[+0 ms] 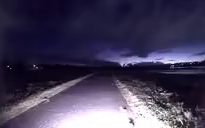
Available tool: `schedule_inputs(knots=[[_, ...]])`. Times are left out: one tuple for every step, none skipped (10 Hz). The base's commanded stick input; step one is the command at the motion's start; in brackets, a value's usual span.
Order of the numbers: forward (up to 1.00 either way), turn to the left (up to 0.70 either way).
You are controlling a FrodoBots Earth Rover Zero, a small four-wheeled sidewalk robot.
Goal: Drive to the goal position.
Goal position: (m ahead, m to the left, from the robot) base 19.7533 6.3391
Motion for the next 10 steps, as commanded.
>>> schedule_inputs(knots=[[0.08,0.0],[0.7,0.0],[0.7,0.0],[0.7,0.0],[0.7,0.0],[0.7,0.0],[0.7,0.0],[0.7,0.0],[0.7,0.0],[0.7,0.0]])
